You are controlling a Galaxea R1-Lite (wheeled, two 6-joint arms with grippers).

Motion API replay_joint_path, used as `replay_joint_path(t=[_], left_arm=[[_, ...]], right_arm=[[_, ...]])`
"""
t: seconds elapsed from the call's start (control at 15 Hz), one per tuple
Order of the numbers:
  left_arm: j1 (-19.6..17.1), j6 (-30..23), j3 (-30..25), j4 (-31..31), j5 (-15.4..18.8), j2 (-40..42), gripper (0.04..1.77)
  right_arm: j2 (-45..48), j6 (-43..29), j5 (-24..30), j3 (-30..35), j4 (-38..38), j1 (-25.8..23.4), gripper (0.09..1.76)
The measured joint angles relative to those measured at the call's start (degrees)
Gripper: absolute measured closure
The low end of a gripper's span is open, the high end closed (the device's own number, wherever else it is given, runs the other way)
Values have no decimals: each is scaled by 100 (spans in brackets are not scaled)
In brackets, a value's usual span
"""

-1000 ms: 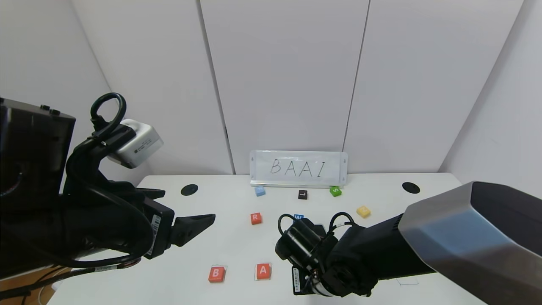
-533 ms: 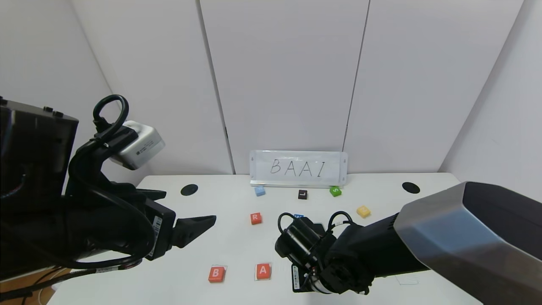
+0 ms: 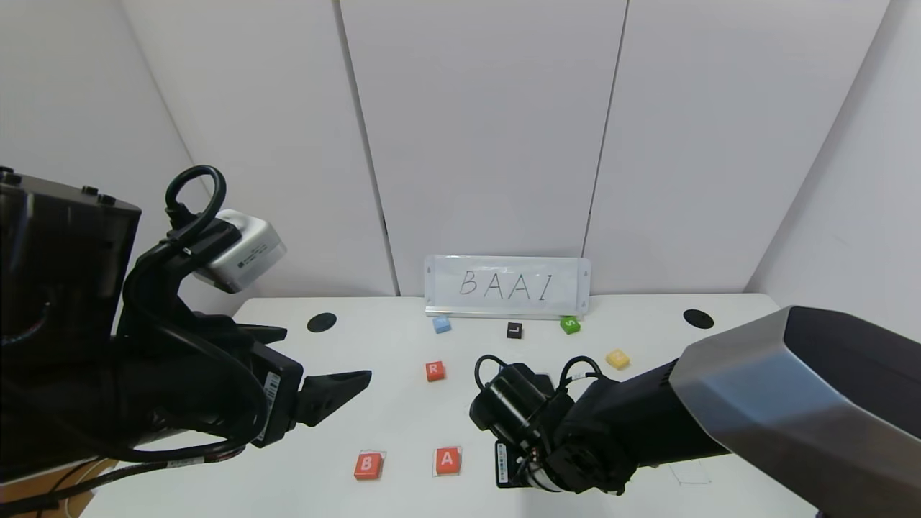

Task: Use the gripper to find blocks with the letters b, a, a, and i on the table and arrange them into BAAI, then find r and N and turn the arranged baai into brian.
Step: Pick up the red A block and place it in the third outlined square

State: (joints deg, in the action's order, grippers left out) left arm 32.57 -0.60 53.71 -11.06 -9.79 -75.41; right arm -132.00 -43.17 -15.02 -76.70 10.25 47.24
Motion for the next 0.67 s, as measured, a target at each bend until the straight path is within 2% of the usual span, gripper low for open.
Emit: replay_joint_path(t=[0.13,0.4,0.67], left_arm=[[2,2,-2,-2,5,-6,9],[4,5,-2,-2,5,-9,9],[20,6,-20,-2,0,-17,9]], right_arm=[[-11,1,0,7,0,-9,131],[-15,9,-11,11,-7,-9,86],[-2,6,-9,16,-5,5,57]])
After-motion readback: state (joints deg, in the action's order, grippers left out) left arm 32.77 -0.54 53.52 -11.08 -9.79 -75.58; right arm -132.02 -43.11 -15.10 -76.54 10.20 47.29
